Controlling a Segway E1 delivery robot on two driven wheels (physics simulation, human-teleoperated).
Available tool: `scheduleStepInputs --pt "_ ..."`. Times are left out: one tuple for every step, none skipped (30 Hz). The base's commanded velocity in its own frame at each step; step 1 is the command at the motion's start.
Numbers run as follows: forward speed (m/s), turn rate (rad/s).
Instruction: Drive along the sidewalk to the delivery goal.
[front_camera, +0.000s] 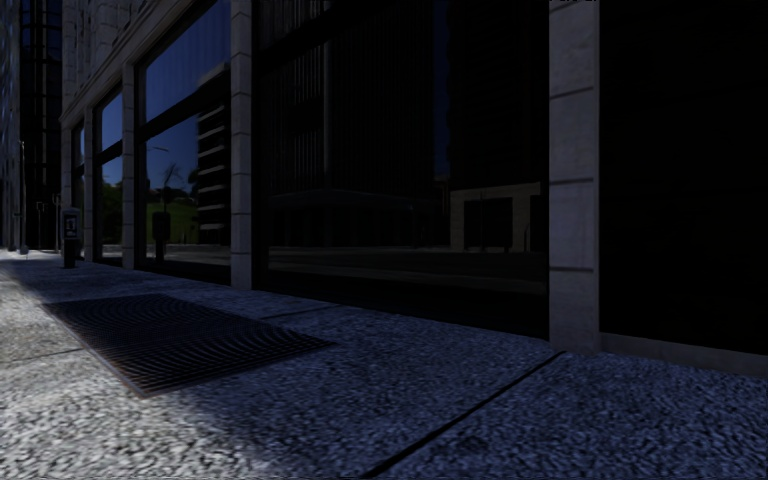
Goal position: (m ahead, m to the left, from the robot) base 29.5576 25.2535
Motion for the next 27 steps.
scheduleStepInputs --pt "1.36 0.7" --pt "1.36 0.7" --pt "1.36 0.7" --pt "1.36 0.7" --pt "1.36 0.7" --pt "1.36 0.7" --pt "1.36 0.7" --pt "1.36 0.7" --pt "1.36 0.7" --pt "1.36 0.7" --pt "1.36 0.7" --pt "1.36 0.7" --pt "1.36 0.7" --pt "1.36 0.7" --pt "1.36 0.7" --pt "1.36 0.7" --pt "1.36 0.7" --pt "1.36 0.69" --pt "1.36 0.69" --pt "1.36 0.69" --pt "1.36 0.69" --pt "1.36 0.67" --pt "1.36 0.67" --pt "1.36 0.67" --pt "1.36 0.66" --pt "1.36 0.66" --pt "1.36 0.66"
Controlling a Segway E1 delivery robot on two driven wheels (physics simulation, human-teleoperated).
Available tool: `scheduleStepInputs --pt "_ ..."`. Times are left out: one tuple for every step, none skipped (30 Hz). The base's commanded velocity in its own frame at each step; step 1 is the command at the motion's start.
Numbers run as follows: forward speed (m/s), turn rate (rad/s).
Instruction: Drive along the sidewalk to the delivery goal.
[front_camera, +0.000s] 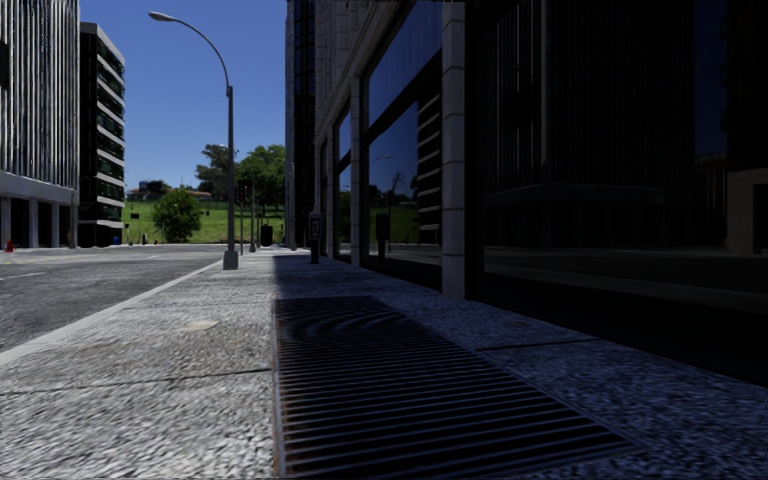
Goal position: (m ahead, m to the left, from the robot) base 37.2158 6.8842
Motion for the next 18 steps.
scheduleStepInputs --pt "1.36 0.66" --pt "1.36 0.66" --pt "1.36 0.66" --pt "1.36 0.66" --pt "1.36 0.66" --pt "1.36 0.66" --pt "1.36 0.66" --pt "1.36 0.66" --pt "1.36 0.66" --pt "1.36 0.66" --pt "1.36 0.62" --pt "1.36 0.45" --pt "1.36 0.45" --pt "1.36 0.28" --pt "1.36 0.0" --pt "1.36 0.0" --pt "1.36 0.0" --pt "1.36 0.0"
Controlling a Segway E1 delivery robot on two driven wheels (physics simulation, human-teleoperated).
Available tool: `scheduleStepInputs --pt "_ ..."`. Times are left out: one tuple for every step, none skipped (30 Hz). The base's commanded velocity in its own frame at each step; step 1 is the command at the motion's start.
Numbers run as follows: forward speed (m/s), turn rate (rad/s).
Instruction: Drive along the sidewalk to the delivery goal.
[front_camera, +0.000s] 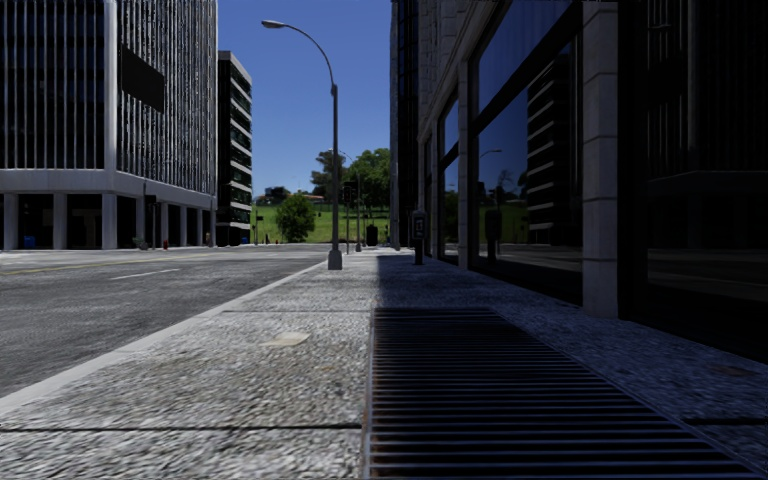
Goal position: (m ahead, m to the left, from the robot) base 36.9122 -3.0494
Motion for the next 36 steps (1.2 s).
scheduleStepInputs --pt "1.36 0.0" --pt "1.36 0.0" --pt "1.36 0.0" --pt "1.36 0.0" --pt "2.0 0.0" --pt "2.0 0.0" --pt "2.0 0.0" --pt "2.0 0.0" --pt "2.0 0.0" --pt "2.0 0.0" --pt "2.0 0.0" --pt "2.0 0.0" --pt "2.0 0.0" --pt "2.0 0.0" --pt "2.0 0.0" --pt "2.0 0.0" --pt "2.0 0.0" --pt "2.0 0.0" --pt "2.0 0.0" --pt "2.0 0.0" --pt "2.0 0.0" --pt "2.0 0.0" --pt "2.0 0.0" --pt "2.0 0.0" --pt "2.0 0.0" --pt "2.0 0.0" --pt "2.0 0.0" --pt "2.0 0.0" --pt "2.0 0.0" --pt "2.0 0.0" --pt "2.0 0.0" --pt "2.0 0.0" --pt "2.0 0.0" --pt "2.0 0.0" --pt "2.0 0.0" --pt "2.0 0.0"
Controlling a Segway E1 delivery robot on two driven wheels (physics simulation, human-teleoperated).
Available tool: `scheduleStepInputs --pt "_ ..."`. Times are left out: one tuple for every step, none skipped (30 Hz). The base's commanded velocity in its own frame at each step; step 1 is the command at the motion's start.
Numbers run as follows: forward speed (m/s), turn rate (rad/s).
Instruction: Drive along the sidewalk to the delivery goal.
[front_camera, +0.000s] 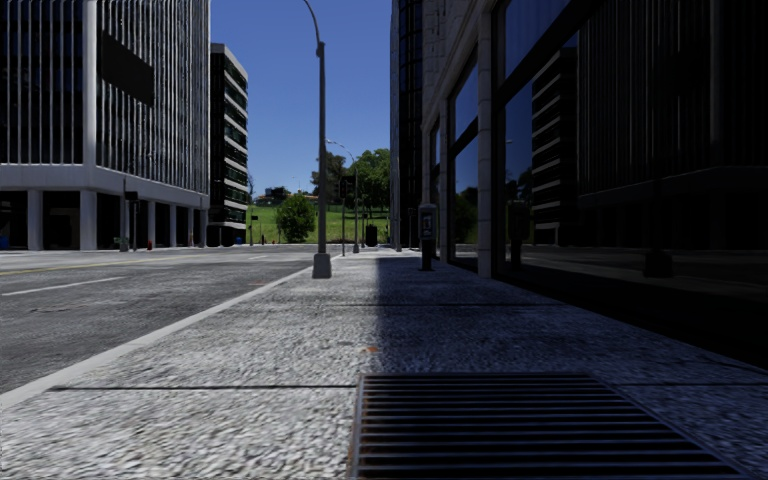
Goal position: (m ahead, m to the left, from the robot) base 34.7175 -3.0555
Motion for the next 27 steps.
scheduleStepInputs --pt "2.0 0.0" --pt "2.0 0.0" --pt "2.0 0.0" --pt "2.0 0.0" --pt "2.0 0.0" --pt "2.0 0.0" --pt "2.0 0.0" --pt "2.0 0.0" --pt "2.0 0.0" --pt "2.0 0.0" --pt "2.0 0.0" --pt "2.0 0.0" --pt "2.0 0.0" --pt "2.0 0.0" --pt "2.0 0.0" --pt "2.0 0.0" --pt "2.0 0.0" --pt "2.0 0.0" --pt "2.0 0.0" --pt "2.0 0.0" --pt "2.0 0.0" --pt "2.0 0.0" --pt "2.0 0.0" --pt "2.0 0.0" --pt "2.0 0.0" --pt "2.0 0.0" --pt "2.0 0.0"
